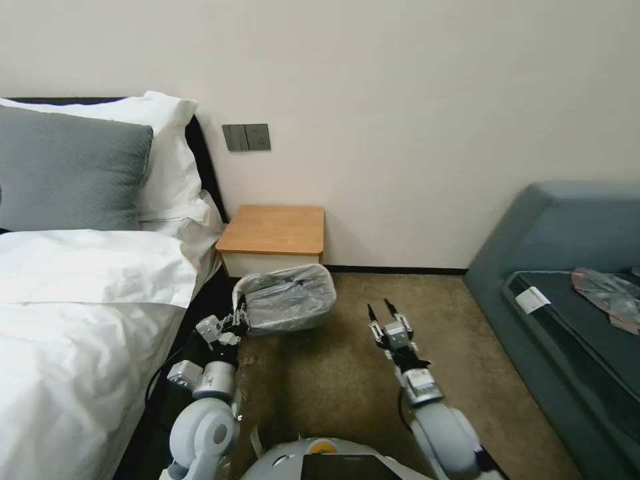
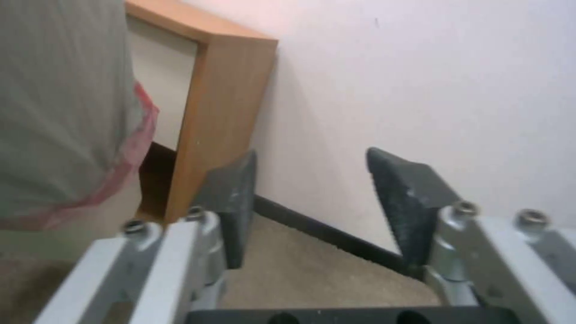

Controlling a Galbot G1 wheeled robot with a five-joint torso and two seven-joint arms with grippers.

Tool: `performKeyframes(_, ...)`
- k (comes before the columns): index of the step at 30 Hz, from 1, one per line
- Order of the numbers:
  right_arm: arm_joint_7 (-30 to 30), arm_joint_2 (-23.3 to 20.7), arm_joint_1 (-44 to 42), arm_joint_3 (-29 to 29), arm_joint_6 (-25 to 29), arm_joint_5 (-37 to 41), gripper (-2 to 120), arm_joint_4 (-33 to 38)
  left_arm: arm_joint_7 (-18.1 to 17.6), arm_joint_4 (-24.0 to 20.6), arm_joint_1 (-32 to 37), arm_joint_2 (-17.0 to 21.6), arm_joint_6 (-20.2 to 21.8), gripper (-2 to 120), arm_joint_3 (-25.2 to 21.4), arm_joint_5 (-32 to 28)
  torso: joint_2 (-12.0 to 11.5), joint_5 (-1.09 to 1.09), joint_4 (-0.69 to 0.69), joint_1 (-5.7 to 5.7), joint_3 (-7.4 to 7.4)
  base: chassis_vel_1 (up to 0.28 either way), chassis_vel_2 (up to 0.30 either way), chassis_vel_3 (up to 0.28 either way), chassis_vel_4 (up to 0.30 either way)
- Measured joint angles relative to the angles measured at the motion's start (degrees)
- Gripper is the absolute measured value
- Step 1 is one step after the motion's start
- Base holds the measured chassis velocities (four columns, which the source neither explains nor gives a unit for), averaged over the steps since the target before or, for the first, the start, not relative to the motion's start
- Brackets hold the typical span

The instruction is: Pick up the garbage bag from the table and place it over the trash can.

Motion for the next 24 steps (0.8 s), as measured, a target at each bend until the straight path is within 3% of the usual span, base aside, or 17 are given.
performKeyframes(5,-3.34,-1.32,2.37,0.21,8.12,8.46,72,3.43,1.66,2.44,0.23,0.28,-1.10,9,0.96,6.94,0.00,0.00,0.04,0.00,0.00,0.000,0.000,0.000,0.000)
performKeyframes(7,-5.04,-2.65,3.20,-0.79,8.80,10.57,76,4.74,2.55,2.84,0.22,0.45,-1.61,9,1.25,8.71,0.00,0.00,0.04,0.00,0.00,0.000,0.000,0.000,0.000)
performKeyframes(10,-10.12,-8.73,4.87,-3.35,7.80,12.94,65,6.93,4.88,3.08,-0.29,1.35,-2.32,9,1.83,11.89,0.00,0.00,0.03,0.00,0.00,0.000,0.000,0.000,0.000)
performKeyframes(11,-10.12,-8.73,4.87,-3.35,7.80,12.94,65,6.93,4.88,3.08,-0.29,1.35,-2.32,9,1.83,11.89,0.00,0.00,0.03,0.00,0.00,0.000,0.000,0.000,0.000)
performKeyframes(14,-13.42,-19.28,9.87,-5.35,2.29,15.22,50,7.77,7.67,3.08,-1.48,2.90,-2.39,9,2.09,15.18,0.00,0.01,0.01,0.00,0.00,0.000,0.000,0.000,0.000)
performKeyframes(15,-13.42,-19.28,9.87,-5.35,2.29,15.22,50,7.77,7.67,3.08,-1.48,2.90,-2.39,9,2.09,15.18,0.00,0.01,0.01,0.00,0.00,0.000,0.000,0.000,0.000)
performKeyframes(18,-13.62,-29.55,16.57,-7.72,-4.77,21.97,36,7.85,10.52,3.12,-1.80,3.51,-2.39,9,1.96,19.20,0.00,0.01,0.02,0.00,0.00,0.000,0.000,0.000,0.000)
performKeyframes(19,-13.62,-29.55,16.57,-7.72,-4.77,21.97,36,7.85,10.52,3.12,-1.80,3.51,-2.39,9,1.96,19.20,0.00,0.01,0.02,0.00,0.00,0.000,0.000,0.000,0.000)
performKeyframes(21,-11.81,-35.81,24.86,-12.36,-10.31,28.80,25,6.92,12.57,3.44,-1.84,3.61,-2.38,9,2.00,23.11,0.00,0.01,0.03,0.00,0.01,0.000,0.000,0.000,0.000)
performKeyframes(23,-11.81,-35.81,24.86,-12.36,-10.31,28.80,25,6.92,12.57,3.44,-1.84,3.61,-2.38,9,2.00,23.11,0.00,0.01,0.03,0.00,0.01,0.000,0.000,0.000,0.000)
performKeyframes(24,-10.14,-38.96,32.02,-16.83,-13.52,33.29,17,5.75,13.86,3.52,-2.08,3.57,-2.40,9,2.07,25.11,0.00,0.00,0.04,0.00,0.01,0.000,0.000,0.000,0.000)
